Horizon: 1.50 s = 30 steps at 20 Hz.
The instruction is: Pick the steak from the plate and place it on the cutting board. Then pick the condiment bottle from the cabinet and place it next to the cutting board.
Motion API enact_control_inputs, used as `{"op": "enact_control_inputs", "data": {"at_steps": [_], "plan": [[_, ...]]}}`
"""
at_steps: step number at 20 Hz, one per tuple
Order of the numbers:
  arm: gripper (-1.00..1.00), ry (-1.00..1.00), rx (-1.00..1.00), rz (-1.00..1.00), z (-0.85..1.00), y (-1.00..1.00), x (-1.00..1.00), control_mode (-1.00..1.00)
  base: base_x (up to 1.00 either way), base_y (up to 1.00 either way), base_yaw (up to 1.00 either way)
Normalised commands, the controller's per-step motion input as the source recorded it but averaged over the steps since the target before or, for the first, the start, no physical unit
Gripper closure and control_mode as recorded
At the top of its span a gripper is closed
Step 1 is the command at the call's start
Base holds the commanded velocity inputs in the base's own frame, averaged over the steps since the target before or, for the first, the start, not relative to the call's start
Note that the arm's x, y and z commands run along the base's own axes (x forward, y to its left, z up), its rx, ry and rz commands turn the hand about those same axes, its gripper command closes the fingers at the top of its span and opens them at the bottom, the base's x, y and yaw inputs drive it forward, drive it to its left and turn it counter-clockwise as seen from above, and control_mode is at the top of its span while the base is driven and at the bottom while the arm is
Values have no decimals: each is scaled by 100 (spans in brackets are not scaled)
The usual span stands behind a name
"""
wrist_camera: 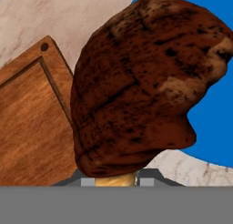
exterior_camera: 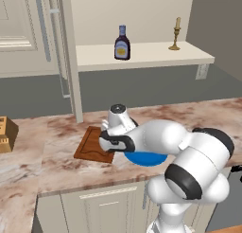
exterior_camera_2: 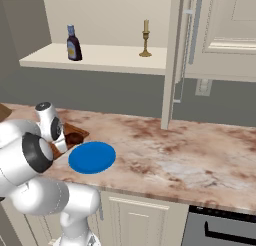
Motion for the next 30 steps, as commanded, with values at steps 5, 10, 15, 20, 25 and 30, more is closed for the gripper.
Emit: {"op": "enact_control_inputs", "data": {"at_steps": [5, 10, 15, 20, 25, 30], "plan": [[100, 0, 0, 0, 0, 29, 0, -100, 0, 0, 0], [100, 0, 0, 0, 0, 16, 0, -100, 0, 0, 0], [100, 0, 0, 0, 0, 13, 0, -100, 0, 0, 0], [100, 0, 0, 0, -1, 15, 0, -100, 0, 0, 0], [100, 0, 0, 0, -10, 14, 0, -100, 0, 0, 0], [100, 0, 0, 0, -12, 11, 1, -100, 0, 0, 0]]}}
